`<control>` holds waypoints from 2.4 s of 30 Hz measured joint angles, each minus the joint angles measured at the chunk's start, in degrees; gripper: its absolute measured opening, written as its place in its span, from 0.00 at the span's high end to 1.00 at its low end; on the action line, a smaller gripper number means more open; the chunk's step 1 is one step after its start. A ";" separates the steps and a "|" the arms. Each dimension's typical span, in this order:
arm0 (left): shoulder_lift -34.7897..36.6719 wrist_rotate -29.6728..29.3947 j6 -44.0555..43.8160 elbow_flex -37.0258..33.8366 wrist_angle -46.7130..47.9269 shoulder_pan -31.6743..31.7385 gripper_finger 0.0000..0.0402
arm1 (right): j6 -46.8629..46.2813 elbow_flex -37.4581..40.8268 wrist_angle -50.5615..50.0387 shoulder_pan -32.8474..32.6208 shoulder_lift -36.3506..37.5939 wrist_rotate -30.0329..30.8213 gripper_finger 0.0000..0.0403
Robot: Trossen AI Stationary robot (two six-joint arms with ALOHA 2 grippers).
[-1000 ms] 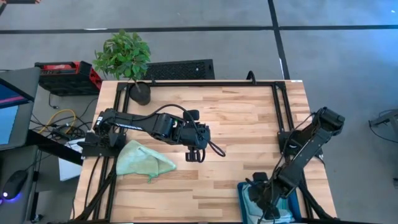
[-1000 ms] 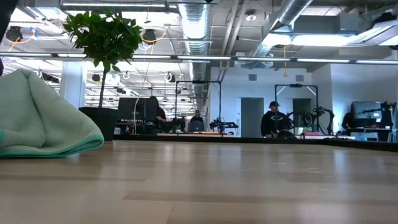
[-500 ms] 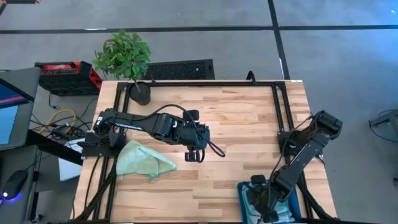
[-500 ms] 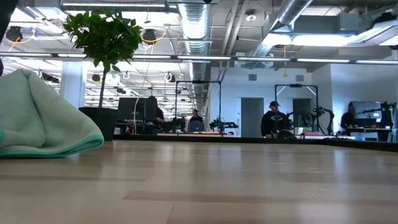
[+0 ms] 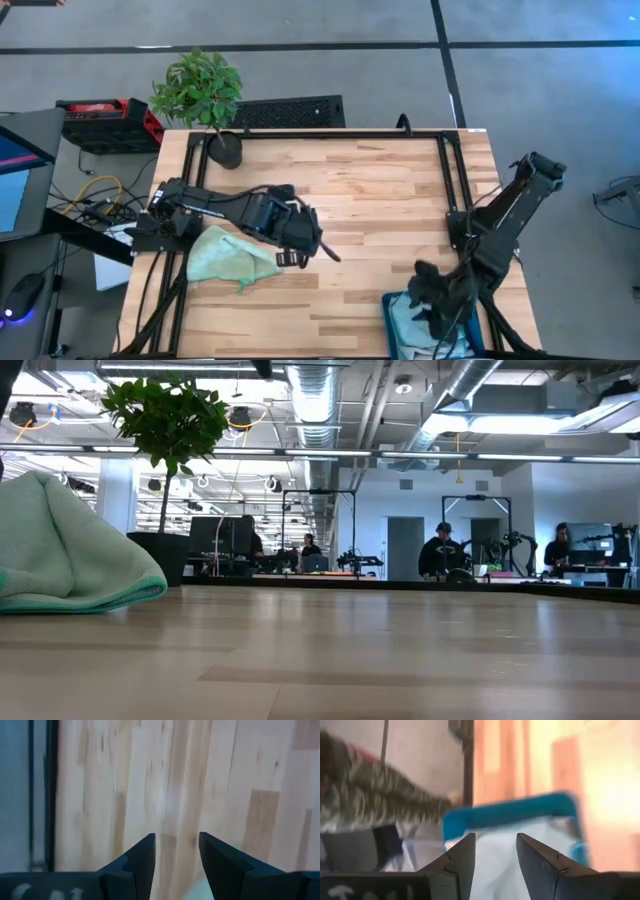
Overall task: Fold microfiber towels
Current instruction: Fold the green microfiber cloth
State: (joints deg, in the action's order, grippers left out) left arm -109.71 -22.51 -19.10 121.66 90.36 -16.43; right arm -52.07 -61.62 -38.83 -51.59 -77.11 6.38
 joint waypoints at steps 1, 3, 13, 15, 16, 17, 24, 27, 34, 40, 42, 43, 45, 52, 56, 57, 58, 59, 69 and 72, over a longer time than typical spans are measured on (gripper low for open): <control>0.06 0.38 -2.24 -0.21 0.17 -0.47 0.64 | 0.00 -0.01 -0.57 0.24 1.36 1.80 0.59; 0.78 4.75 -5.27 -1.47 -0.61 -1.39 0.64 | 0.06 -0.01 -1.11 0.60 3.91 5.55 0.59; 2.61 9.85 -22.46 -13.80 -0.30 -5.85 0.64 | 12.66 -0.01 -1.07 5.05 10.58 14.57 0.59; 2.62 11.97 -25.10 -17.91 -1.98 -6.10 0.64 | 14.77 -0.01 -1.02 6.43 11.32 14.69 0.59; 2.62 12.80 -26.19 -20.13 -3.50 -6.11 0.64 | 15.75 0.00 -1.08 7.07 11.63 14.69 0.59; 2.61 13.05 -27.29 -22.27 -5.16 -6.14 0.64 | 16.49 0.04 -1.09 7.60 11.93 14.68 0.59; 2.58 12.69 -33.32 -34.08 -10.53 -6.53 0.64 | 18.07 0.04 -1.04 10.03 13.73 14.57 0.59; 2.56 11.77 -35.72 -38.11 -10.55 -6.48 0.64 | 18.10 0.04 -1.07 10.16 13.83 14.53 0.59; 2.49 11.18 -36.21 -48.94 -21.81 -6.36 0.64 | 18.08 0.04 -1.05 10.12 13.83 14.51 0.59; 2.47 10.78 -35.28 -54.32 -27.62 -6.22 0.64 | 18.08 0.06 -1.04 10.12 13.83 14.51 0.59; 2.47 9.83 -33.11 -55.31 -29.43 -5.86 0.64 | 18.08 0.06 -1.03 10.19 13.83 14.51 0.59; 2.47 9.60 -31.82 -55.86 -31.02 -5.52 0.64 | 18.08 0.06 -1.03 10.30 13.83 14.51 0.59; 2.61 8.88 -29.19 -56.96 -34.34 -4.77 0.64 | 18.08 0.06 -1.03 10.58 13.83 14.49 0.59; 2.79 2.33 -16.38 -58.30 -45.73 0.44 0.64 | 18.08 0.06 -1.04 11.95 13.83 14.51 0.59; 2.52 -0.51 -7.19 -58.42 -51.54 4.84 0.64 | 18.08 0.08 -1.03 12.72 13.83 14.51 0.59; 2.23 -0.70 -4.41 -58.42 -53.48 6.03 0.64 | 18.08 0.07 -1.04 12.90 13.83 14.50 0.59; 2.09 -0.92 -2.05 -58.41 -55.44 7.25 0.64 | 18.08 0.06 -1.05 13.05 13.83 14.48 0.59; 2.04 -0.84 0.19 -58.43 -57.33 8.48 0.64 | 18.08 0.08 -1.05 13.12 13.80 14.48 0.59; 0.17 -0.12 14.47 -58.62 -75.43 18.94 0.64 | 18.08 0.08 -1.05 13.13 13.80 14.48 0.59; 0.17 -0.12 15.39 -58.51 -78.66 21.05 0.64 | 18.08 0.08 -1.05 13.13 13.80 14.48 0.59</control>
State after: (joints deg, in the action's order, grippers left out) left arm -109.54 -22.63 -3.71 63.16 11.70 4.63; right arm -34.00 -61.54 -39.88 -38.46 -63.31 20.86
